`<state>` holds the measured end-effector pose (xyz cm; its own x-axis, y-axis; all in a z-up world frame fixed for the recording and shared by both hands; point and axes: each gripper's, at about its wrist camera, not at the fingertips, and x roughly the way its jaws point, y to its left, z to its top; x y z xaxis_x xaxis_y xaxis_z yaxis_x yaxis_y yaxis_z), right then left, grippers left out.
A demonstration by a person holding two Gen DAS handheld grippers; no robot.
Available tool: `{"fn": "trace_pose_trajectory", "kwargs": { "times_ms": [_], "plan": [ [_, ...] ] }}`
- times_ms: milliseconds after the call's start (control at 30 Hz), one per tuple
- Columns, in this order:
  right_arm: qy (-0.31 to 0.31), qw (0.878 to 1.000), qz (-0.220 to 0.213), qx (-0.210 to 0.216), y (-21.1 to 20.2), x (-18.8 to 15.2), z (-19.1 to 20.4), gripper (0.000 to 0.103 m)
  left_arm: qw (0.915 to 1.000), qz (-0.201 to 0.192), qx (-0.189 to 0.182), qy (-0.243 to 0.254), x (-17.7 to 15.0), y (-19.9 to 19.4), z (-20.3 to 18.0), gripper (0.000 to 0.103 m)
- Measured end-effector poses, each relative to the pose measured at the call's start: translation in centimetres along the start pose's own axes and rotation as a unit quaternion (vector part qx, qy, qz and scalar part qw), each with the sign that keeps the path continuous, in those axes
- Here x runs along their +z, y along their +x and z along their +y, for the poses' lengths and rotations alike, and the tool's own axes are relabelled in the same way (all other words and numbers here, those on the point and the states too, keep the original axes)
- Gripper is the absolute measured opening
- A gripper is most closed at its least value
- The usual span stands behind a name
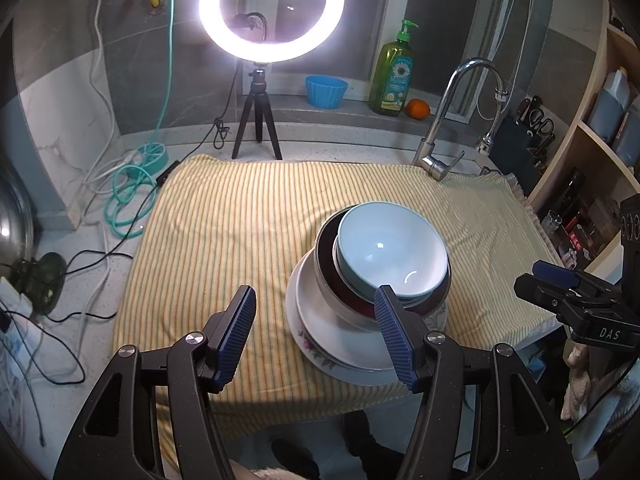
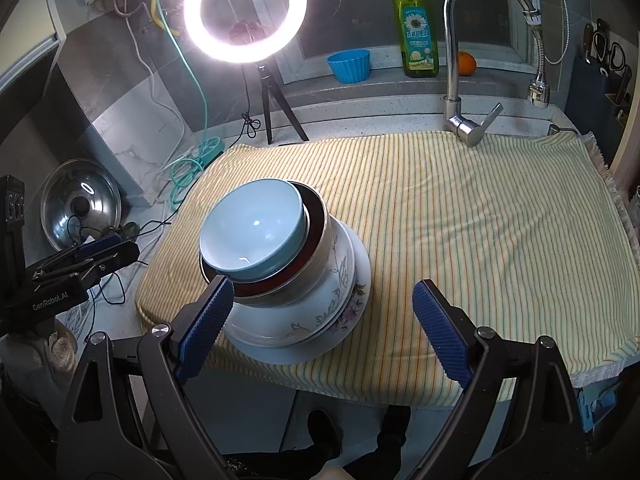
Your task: Organize plates and bowls
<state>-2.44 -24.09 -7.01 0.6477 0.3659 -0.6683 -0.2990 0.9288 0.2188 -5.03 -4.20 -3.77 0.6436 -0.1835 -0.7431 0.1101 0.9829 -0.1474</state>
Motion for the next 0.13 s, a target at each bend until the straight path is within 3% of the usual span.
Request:
{"fn": "trace_pose_trajectory", "kwargs": {
  "times_ms": [133],
  "plan": [
    [0.001,1.0,0.001,0.0,0.01,-0.06,-0.04,0.093,1.0,-0.002,0.0,0.002,0.15,0.12,0.07,0.061]
  ]
}}
